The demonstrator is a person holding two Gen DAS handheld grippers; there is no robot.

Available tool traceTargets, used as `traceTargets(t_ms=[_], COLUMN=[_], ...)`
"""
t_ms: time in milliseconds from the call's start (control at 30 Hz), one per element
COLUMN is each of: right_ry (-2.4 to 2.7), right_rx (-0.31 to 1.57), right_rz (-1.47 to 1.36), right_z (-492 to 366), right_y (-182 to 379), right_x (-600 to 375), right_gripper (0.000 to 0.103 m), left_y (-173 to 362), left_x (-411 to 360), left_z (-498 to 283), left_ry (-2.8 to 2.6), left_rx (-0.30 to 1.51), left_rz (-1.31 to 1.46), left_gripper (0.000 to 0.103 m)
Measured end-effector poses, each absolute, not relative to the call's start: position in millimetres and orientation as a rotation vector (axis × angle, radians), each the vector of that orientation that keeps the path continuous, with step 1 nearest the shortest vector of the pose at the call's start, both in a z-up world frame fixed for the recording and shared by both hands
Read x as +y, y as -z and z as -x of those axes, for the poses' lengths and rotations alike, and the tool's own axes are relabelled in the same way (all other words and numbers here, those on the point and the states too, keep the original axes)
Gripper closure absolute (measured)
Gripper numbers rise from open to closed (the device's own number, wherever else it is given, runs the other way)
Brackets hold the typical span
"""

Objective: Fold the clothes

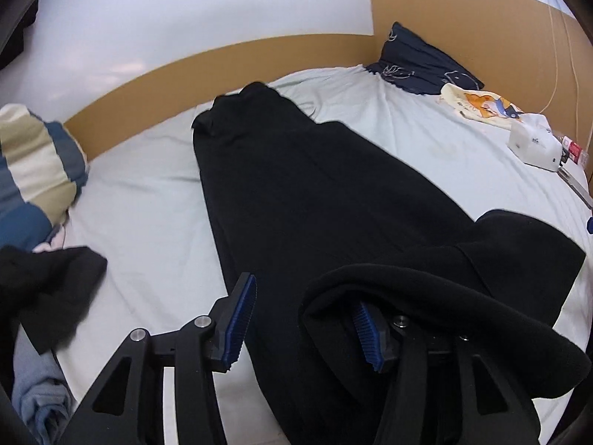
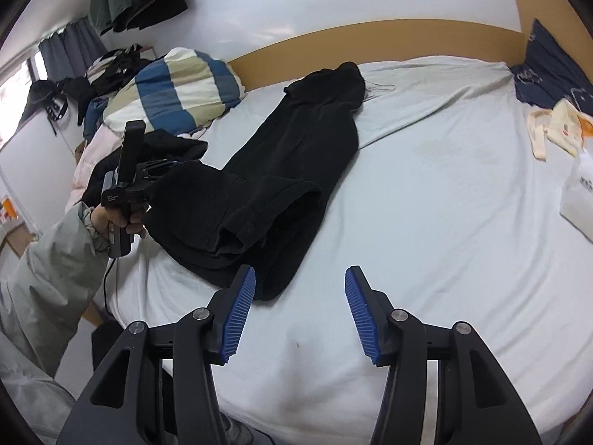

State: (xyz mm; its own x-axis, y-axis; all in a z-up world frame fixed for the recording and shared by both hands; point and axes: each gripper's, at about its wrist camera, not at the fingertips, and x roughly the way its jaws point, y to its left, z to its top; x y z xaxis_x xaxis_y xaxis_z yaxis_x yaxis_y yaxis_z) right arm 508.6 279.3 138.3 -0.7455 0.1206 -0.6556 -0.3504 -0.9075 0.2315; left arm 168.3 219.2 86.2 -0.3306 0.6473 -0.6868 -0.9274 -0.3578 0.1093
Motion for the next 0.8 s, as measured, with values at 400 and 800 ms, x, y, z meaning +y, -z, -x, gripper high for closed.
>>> traceTargets(t_ms=[400,800], right_ry=[-2.972,-2.718], right_rx=[0.156,0.76], right_rz=[0.847,0.931], right_z=[-477.5,-395.6], right_y=[-143.8,-95.2], right_x=[267.0,312.9], right_gripper=[0.045,0.066], left_y=[-74.4,-102.7], left_x=[159.1,160.2], left_z=[-160.1,-153.0], left_ry=[-1.953,-1.959], left_rx=[0.52,0.255], left_rz=[0.726,0.892], left_gripper=[0.024,0.022])
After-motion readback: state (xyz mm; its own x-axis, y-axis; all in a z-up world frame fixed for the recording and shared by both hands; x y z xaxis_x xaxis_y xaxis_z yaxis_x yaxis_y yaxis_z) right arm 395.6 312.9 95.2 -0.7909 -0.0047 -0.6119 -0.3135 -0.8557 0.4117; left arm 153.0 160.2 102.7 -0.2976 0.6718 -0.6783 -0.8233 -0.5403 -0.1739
